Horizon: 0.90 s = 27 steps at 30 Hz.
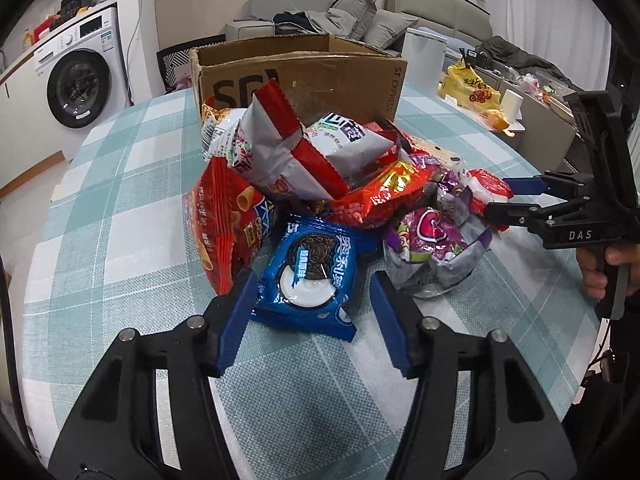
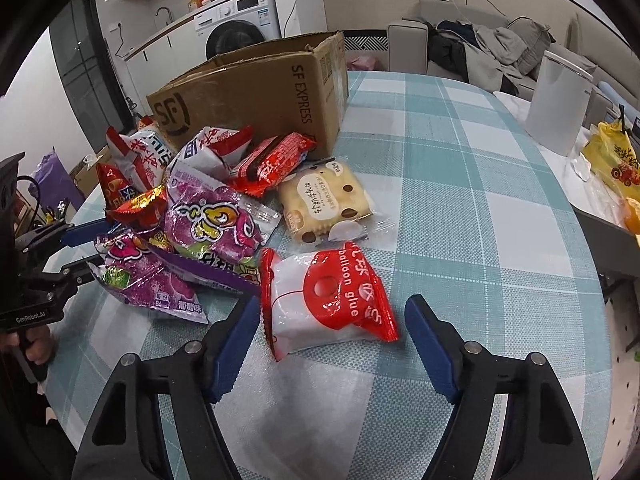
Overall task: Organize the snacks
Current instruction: 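Grasp the blue Oreo pack with the left tool while the right tool grasps the white balloon-glue bag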
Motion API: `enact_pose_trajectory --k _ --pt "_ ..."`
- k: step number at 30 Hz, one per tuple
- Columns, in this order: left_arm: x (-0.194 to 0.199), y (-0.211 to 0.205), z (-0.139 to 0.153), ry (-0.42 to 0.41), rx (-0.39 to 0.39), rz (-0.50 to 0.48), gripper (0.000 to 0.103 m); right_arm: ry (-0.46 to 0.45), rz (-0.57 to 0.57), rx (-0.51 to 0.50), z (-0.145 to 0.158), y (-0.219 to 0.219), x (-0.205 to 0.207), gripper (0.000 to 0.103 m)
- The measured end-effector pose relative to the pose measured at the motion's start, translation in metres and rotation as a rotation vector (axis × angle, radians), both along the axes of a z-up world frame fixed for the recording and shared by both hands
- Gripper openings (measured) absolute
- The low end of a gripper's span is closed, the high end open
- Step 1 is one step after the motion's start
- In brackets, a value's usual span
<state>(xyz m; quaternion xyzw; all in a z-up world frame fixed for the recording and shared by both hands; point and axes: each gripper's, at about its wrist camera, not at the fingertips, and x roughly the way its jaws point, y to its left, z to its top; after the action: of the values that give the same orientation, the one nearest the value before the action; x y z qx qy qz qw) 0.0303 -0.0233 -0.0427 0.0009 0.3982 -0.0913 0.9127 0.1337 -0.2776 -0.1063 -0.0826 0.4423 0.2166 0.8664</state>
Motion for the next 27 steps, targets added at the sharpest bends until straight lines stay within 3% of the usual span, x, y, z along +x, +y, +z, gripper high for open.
enact_pose_trajectory --k 6,14,17,20,27 --pt "0.003 0.000 0.000 0.016 -0.016 -0.013 0.056 0.004 0.025 -0.002 -0.003 0.004 -0.001 0.074" --pt "0.021 -0.006 -0.007 0.055 0.033 -0.005 0.056 0.002 0.022 0.005 -0.002 0.004 -0.001 0.066" --pt "0.026 -0.005 -0.013 0.073 0.045 0.003 0.054 0.000 0.021 0.010 -0.001 0.004 -0.001 0.058" --pt "0.026 -0.003 -0.012 0.069 0.014 -0.012 0.044 0.004 0.026 0.012 -0.001 0.004 -0.001 0.054" --pt "0.017 0.003 -0.011 0.064 -0.033 -0.006 0.043 0.009 0.031 0.035 0.000 0.001 -0.003 0.049"
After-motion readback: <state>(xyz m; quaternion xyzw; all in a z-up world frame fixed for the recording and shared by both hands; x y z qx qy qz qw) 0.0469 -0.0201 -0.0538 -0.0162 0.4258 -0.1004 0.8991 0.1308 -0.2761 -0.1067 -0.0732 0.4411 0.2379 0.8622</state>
